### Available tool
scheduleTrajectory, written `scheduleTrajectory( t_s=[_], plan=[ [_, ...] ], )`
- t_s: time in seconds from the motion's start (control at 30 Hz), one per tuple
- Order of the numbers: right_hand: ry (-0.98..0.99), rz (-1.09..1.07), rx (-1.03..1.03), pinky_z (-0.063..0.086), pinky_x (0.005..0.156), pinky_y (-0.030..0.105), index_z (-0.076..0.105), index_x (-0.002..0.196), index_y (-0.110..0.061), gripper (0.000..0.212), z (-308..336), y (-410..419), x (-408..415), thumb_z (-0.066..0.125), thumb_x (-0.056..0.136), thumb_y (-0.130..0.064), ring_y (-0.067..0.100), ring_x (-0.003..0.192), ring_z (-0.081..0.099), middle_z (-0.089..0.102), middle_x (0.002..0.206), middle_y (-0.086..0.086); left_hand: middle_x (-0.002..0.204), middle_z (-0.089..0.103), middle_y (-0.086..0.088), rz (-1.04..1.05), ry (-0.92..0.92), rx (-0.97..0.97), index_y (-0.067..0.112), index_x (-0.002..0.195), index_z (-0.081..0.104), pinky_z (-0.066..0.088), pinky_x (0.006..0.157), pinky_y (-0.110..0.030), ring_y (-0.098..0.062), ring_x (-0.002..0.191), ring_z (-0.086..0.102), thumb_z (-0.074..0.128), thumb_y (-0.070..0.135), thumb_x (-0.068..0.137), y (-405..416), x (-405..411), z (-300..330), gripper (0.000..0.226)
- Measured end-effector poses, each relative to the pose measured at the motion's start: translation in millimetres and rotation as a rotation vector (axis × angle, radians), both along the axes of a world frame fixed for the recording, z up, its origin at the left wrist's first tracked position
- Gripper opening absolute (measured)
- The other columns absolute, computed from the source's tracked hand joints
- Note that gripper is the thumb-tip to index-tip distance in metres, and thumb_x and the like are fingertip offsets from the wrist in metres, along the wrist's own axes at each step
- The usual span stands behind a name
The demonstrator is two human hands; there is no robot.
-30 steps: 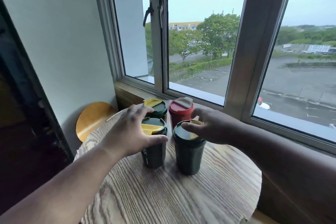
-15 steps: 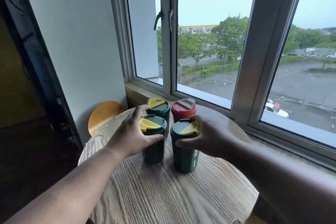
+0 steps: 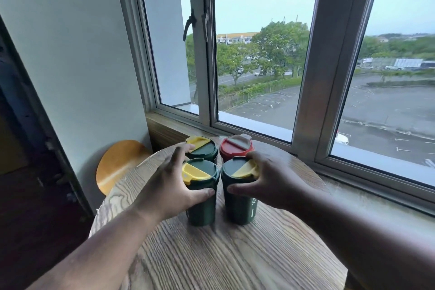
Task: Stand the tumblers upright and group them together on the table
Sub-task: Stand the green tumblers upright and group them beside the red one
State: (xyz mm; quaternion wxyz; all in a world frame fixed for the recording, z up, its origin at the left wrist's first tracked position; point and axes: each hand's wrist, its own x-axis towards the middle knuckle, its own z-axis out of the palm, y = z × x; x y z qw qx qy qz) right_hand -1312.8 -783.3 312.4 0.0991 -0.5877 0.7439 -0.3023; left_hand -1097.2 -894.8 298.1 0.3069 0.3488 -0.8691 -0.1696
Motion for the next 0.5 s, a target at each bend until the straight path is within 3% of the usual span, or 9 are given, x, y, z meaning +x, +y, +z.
scheduleTrajectory(
  t_s=[0.13,0.4,0.5],
  plan=[
    [-0.009,-0.014,-0.007,0.055,0.081,0.034,0.056,0.116,-0.037,0.066,-2.2,-5.6,2.1,0.083,0.061,-0.062,0.003,0.084,0.057,0.062,0.095,-0.014,0.138,0.052,0.003,-0.030,0.023,0.001,0.042,0.138,0.029,0.038,0.094,-0.020,-0.008,0.121,0.048,0.086,0.056,0.060,-8.1,1.5,-3.7,0.098],
    [-0.022,-0.007,-0.006,0.054,0.090,0.036,0.044,0.109,-0.050,0.061,-1.0,-4.1,5.3,0.084,0.063,-0.058,0.007,0.095,0.059,0.063,0.106,-0.013,0.140,0.048,0.006,-0.103,0.038,0.011,0.045,0.141,0.028,0.038,0.096,-0.020,-0.007,0.127,0.047,0.084,0.055,0.063,-15.8,7.0,-10.6,0.096],
    [-0.039,0.009,0.016,0.053,0.092,0.037,0.045,0.095,-0.052,0.051,3.5,-1.7,6.0,0.086,0.065,-0.054,0.005,0.095,0.058,0.060,0.103,-0.017,0.141,0.049,0.006,-0.104,0.029,0.006,0.046,0.141,0.028,0.039,0.099,-0.022,-0.007,0.128,0.047,0.083,0.060,0.062,-17.2,8.4,-10.9,0.097]
  ],
)
